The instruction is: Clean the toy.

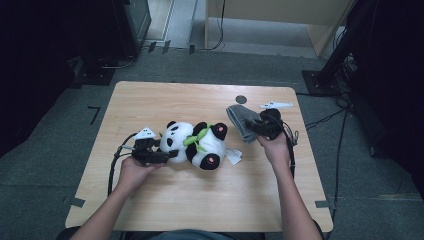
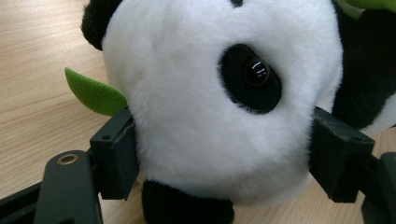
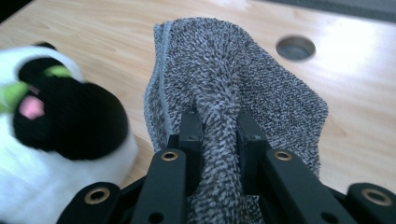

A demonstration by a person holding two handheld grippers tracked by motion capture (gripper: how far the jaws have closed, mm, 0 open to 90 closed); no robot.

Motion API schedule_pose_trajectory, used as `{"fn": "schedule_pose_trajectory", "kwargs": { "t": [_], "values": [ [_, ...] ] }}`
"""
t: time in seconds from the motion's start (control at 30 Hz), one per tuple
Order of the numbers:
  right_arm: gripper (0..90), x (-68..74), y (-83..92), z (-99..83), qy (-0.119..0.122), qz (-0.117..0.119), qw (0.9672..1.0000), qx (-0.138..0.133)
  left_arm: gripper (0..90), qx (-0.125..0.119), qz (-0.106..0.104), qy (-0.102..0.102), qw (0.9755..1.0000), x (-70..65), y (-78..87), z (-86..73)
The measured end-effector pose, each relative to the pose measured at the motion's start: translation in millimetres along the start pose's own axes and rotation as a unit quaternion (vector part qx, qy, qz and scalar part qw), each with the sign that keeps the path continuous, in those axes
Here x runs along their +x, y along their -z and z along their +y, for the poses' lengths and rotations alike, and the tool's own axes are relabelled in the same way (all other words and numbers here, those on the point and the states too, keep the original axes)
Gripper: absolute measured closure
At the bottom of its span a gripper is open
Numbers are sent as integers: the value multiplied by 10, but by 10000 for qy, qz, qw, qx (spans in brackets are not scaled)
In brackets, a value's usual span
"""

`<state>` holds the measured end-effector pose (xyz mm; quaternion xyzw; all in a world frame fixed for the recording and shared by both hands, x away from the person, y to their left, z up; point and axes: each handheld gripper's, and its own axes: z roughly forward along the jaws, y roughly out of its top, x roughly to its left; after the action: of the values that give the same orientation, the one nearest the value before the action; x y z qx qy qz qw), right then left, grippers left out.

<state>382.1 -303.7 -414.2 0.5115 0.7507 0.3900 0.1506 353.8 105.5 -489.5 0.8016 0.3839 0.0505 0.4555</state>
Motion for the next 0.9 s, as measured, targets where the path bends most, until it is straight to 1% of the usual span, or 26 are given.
{"fn": "schedule_pose_trajectory", "kwargs": {
  "t": [0.13,0.23,0.37,0.43,0.5,0.67,0.8,0.83,0.9],
  "values": [
    [775,102,37,165,162,18,9999,6,222,8,22,1,10000,-9,1,-1],
    [774,181,63,285,265,84,9996,-37,222,-3,24,6,10000,-8,-1,0],
    [774,297,37,412,397,170,9991,6,223,-10,20,9,10000,-9,-1,-1],
    [773,361,9,471,475,206,9986,54,223,-14,23,14,10000,-10,-2,-1],
    [772,439,-16,531,544,258,9982,44,223,-19,20,15,10000,-11,-1,-4],
    [772,667,-88,695,751,416,9963,72,222,-37,26,-21,10000,-13,1,-12],
    [772,826,-205,790,849,516,9949,144,223,-38,37,-33,10000,-19,3,-10],
    [772,866,-236,807,846,549,9947,181,223,-39,36,-26,10000,-17,3,-9],
    [771,947,-293,841,923,608,9937,204,222,-57,21,19,10000,-12,2,-6]
  ]
}}
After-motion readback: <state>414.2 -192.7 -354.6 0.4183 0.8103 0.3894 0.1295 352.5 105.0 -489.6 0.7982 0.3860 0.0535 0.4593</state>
